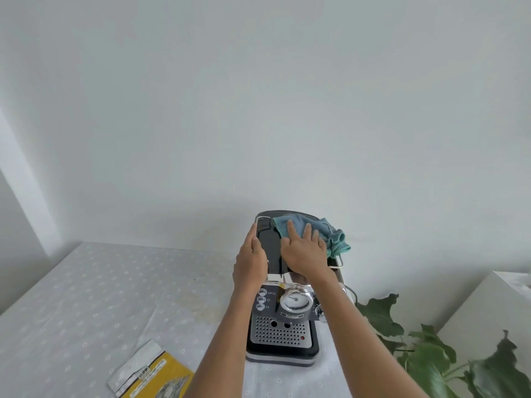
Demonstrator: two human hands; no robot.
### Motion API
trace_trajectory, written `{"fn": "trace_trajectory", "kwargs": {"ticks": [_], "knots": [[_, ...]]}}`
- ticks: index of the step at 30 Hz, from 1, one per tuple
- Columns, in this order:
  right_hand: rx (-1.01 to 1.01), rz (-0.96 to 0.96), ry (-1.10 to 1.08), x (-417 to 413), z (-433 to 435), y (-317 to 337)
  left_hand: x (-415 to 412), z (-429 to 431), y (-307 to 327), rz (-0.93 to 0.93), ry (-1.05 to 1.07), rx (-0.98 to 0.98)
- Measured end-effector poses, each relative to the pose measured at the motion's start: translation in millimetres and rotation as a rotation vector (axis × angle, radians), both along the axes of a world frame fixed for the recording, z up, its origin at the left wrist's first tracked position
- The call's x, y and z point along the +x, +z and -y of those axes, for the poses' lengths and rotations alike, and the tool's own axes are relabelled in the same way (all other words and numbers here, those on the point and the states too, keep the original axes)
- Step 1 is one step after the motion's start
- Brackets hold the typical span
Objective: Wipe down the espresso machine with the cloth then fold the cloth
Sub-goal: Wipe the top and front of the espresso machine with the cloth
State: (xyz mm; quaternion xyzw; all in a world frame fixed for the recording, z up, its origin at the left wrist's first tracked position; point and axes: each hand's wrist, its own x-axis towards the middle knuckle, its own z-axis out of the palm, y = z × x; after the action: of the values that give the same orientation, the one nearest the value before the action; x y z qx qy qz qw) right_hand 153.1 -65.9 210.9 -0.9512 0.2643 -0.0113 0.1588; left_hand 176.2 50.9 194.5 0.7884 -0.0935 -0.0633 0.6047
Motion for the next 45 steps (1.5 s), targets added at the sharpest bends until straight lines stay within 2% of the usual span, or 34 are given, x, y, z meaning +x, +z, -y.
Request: {"fn": "trace_trajectory", "kwargs": {"ticks": [2,5,11,18,24,25,27,29,30,32,33,36,39,45], "knots": [[-0.018,0.042,-0.019,-15.4,-13.3,-4.6,-0.1,-0.1,-1.4,0.014,-0.008,-0.025],[-0.044,0.057,0.066,-37.7,-28.1,-7.8,4.5,-0.1,-5.8,0.015,-0.026,-0.042],[-0.085,-0.028,0.164,-21.7,-18.0,-1.6,11.1,3.5,-12.9,0.038,-0.063,-0.072],[0.045,0.047,0.061,-10.7,-14.5,1.8,18.4,2.2,-19.6,0.057,-0.090,-0.119],[0.096,0.014,0.116,-27.3,-13.3,0.9,14.9,1.9,-14.6,0.054,-0.077,-0.082],[0.123,0.023,0.147,-30.3,-10.3,5.9,14.3,2.1,-13.6,0.053,-0.075,-0.070],[0.159,0.163,0.165,-39.6,0.7,21.1,12.9,1.5,-9.4,0.048,-0.075,-0.023],[0.046,0.345,0.075,-51.3,21.6,36.1,15.9,0.2,-7.7,0.074,-0.072,0.077],[-0.030,0.362,0.028,-56.3,35.1,40.4,18.9,0.1,-6.9,0.096,-0.059,0.143],[-0.099,0.236,-0.051,-61.0,63.2,39.2,25.7,0.1,-2.7,0.226,0.006,0.383],[-0.072,0.153,-0.084,-59.9,75.5,34.0,27.9,1.2,0.7,0.275,0.018,0.483],[0.101,0.033,-0.043,-52.1,89.7,19.0,29.1,9.0,12.4,0.293,-0.019,0.601],[0.124,0.069,-0.001,-45.7,83.2,17.1,30.9,14.1,13.1,0.279,-0.003,0.632],[0.124,0.099,-0.058,-40.9,73.7,13.4,29.8,14.9,8.1,0.239,0.118,0.522]]}}
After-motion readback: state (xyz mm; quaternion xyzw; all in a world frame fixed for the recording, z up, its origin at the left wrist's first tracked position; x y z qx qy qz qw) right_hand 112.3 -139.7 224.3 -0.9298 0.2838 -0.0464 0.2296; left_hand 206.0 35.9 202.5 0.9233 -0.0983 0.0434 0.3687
